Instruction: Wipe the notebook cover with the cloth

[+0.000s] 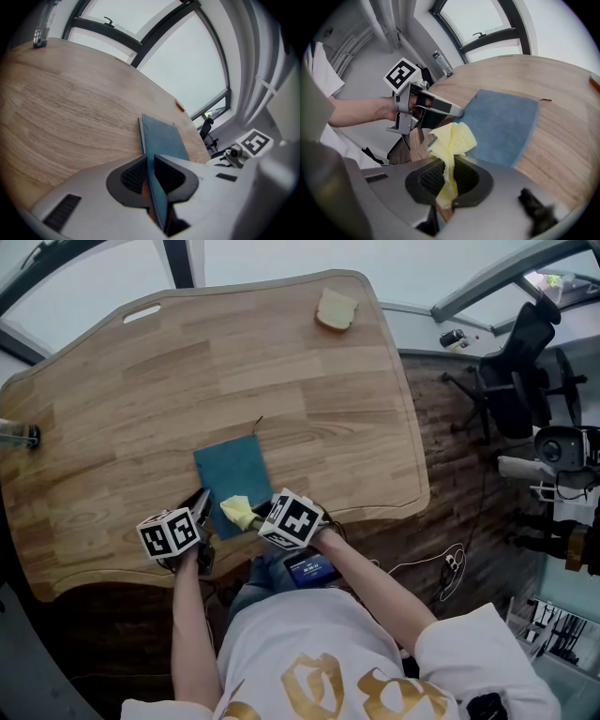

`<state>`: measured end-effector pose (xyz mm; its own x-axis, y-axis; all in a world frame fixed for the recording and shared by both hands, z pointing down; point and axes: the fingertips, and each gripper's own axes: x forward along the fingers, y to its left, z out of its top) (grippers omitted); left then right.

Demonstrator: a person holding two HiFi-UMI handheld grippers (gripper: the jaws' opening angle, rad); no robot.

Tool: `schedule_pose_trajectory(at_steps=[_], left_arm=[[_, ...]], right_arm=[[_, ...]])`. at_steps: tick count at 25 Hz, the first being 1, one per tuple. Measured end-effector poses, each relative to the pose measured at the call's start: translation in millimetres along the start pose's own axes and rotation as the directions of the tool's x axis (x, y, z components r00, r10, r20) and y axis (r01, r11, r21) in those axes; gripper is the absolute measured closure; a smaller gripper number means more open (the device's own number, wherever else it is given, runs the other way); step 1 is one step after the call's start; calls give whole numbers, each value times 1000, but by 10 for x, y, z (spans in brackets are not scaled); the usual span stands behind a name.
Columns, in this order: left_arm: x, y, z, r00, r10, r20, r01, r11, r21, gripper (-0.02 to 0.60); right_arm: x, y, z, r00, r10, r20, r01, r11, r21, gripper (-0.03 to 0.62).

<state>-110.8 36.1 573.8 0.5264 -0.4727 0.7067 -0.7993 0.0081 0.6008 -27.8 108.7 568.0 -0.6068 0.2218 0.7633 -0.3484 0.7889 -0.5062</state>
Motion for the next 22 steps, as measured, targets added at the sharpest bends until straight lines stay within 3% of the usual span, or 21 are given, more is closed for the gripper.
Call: schedule_pose_trajectory(at_steps=[22], left_arm=[[13,16,-19,1000,-19,-24,19,1000,5,526]], right_arm=[[-109,-338,167,998,-58,16,58,998,13,554]])
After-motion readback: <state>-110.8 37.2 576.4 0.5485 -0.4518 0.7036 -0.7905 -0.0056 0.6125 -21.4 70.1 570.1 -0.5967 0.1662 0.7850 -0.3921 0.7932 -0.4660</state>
